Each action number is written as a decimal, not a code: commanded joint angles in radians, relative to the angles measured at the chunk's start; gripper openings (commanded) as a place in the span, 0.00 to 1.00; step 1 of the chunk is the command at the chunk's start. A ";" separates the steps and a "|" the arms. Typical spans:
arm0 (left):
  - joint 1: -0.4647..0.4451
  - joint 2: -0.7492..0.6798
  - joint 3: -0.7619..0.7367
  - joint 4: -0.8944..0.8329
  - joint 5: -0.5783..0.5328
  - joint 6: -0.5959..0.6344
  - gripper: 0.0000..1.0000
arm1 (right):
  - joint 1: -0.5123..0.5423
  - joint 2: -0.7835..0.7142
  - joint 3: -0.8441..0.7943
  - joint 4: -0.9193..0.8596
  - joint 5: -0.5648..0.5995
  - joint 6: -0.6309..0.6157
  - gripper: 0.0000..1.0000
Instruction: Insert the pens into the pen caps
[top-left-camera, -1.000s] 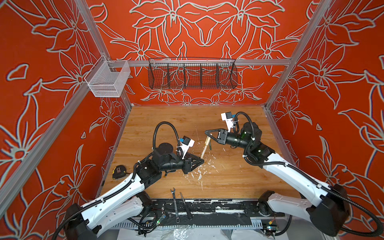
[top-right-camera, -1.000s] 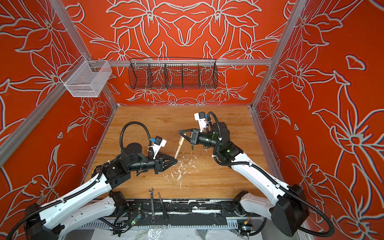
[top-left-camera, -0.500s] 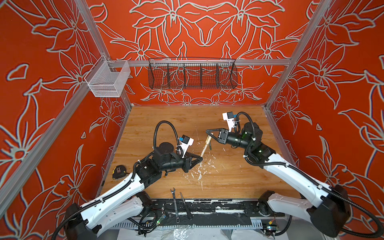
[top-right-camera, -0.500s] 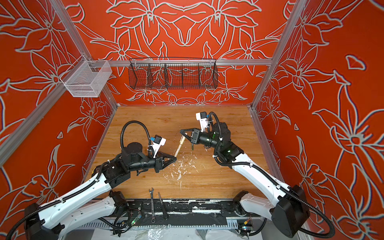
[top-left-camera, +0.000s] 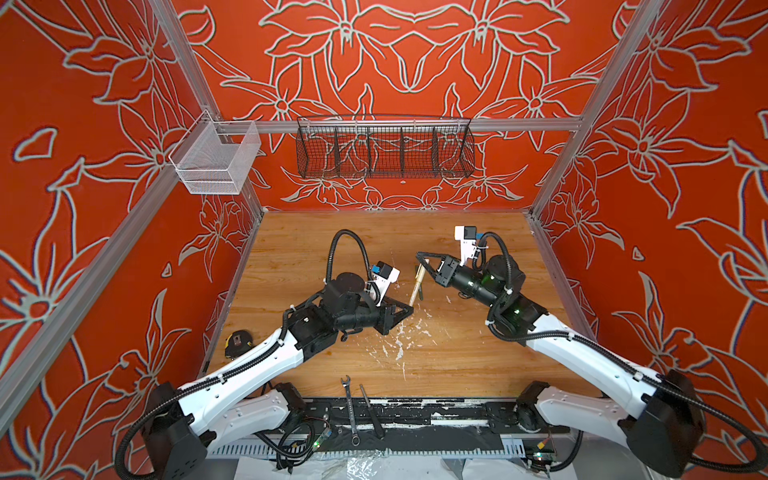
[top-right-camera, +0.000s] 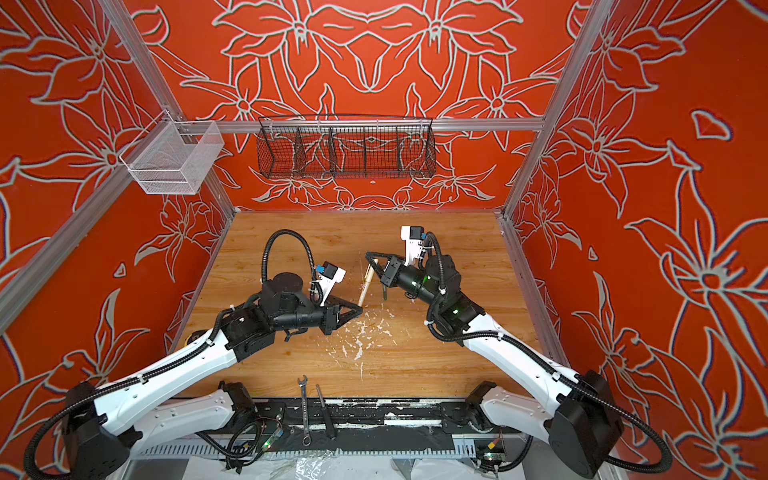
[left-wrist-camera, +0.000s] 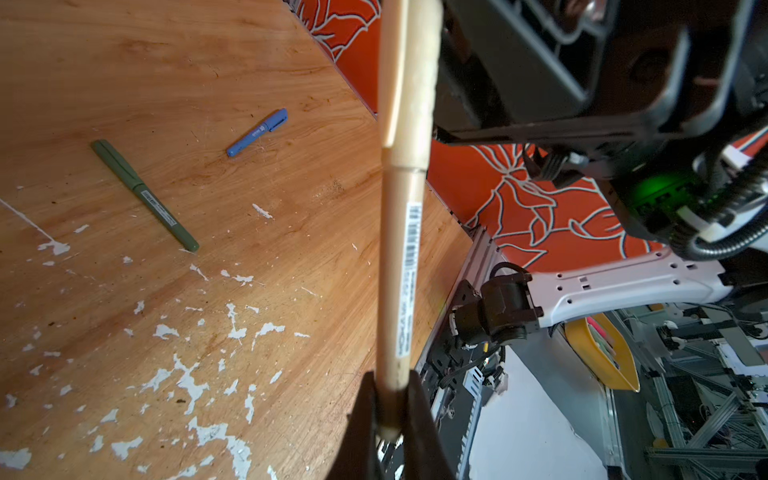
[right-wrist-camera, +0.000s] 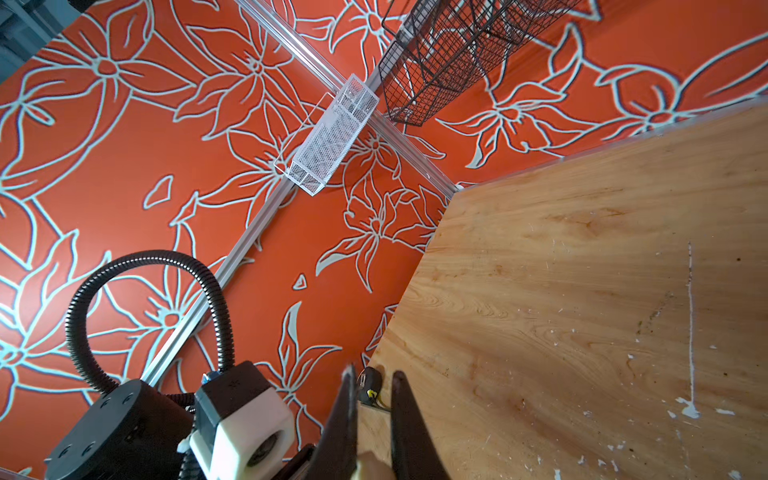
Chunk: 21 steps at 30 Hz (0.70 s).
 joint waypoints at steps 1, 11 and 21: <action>0.033 0.001 0.109 0.268 -0.169 0.016 0.00 | 0.082 -0.010 -0.073 -0.103 -0.126 0.017 0.00; 0.098 0.080 0.185 0.366 -0.167 0.020 0.00 | 0.116 -0.088 -0.157 -0.094 -0.032 0.067 0.00; 0.141 0.126 0.190 0.500 -0.132 -0.044 0.00 | 0.156 -0.100 -0.200 -0.060 0.016 0.092 0.00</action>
